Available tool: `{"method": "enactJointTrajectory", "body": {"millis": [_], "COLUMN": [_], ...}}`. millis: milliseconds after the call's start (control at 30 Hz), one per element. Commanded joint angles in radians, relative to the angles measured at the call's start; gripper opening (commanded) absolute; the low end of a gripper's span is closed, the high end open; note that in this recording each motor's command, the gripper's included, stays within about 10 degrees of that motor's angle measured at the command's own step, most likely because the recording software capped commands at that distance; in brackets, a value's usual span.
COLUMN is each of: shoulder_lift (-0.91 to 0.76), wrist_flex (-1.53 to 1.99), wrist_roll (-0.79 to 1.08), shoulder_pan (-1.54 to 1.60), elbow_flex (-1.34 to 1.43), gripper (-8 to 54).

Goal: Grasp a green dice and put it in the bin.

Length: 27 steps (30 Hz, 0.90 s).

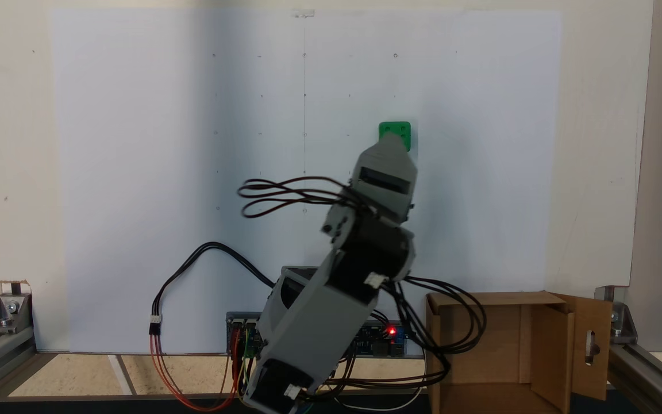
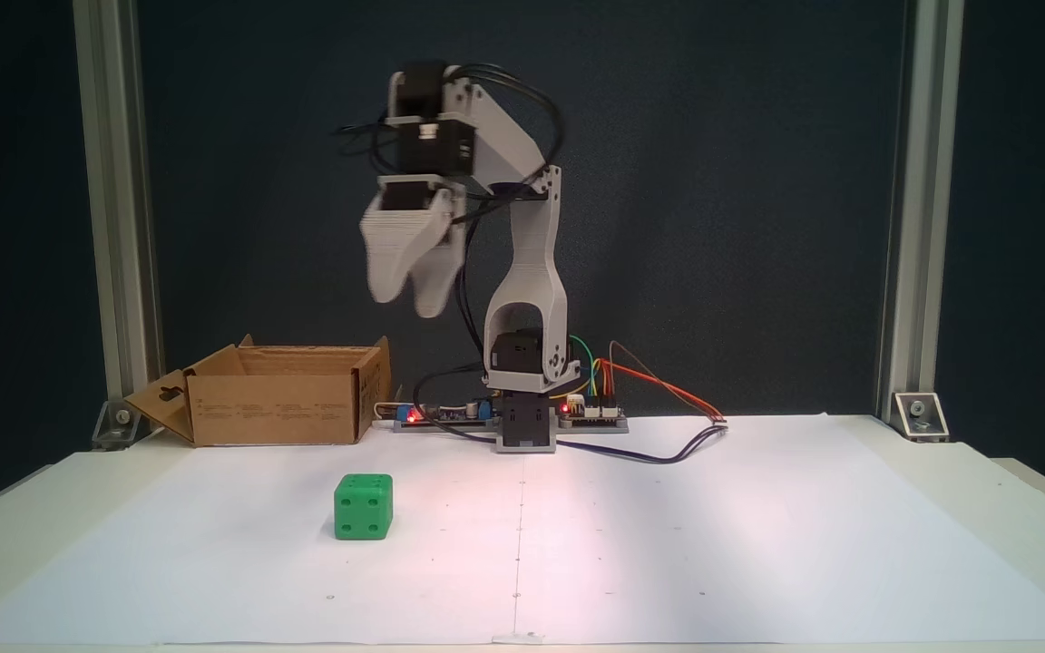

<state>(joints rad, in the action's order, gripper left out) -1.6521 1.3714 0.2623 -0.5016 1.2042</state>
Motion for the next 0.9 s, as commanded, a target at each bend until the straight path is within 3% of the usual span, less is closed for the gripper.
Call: {"method": "enactJointTrajectory", "body": {"millis": [0,300,867], "shoulder_lift": [0.006,0.104,0.19], "wrist_flex": [0.141,0.133,-0.023], "wrist_roll": [0.167,0.367,0.287], "shoulder_pan": [-0.028,-0.044,-0.02], "elbow_flex": [-0.067,-0.083,-0.086], "gripper": [46.9,47.0,45.2]}}
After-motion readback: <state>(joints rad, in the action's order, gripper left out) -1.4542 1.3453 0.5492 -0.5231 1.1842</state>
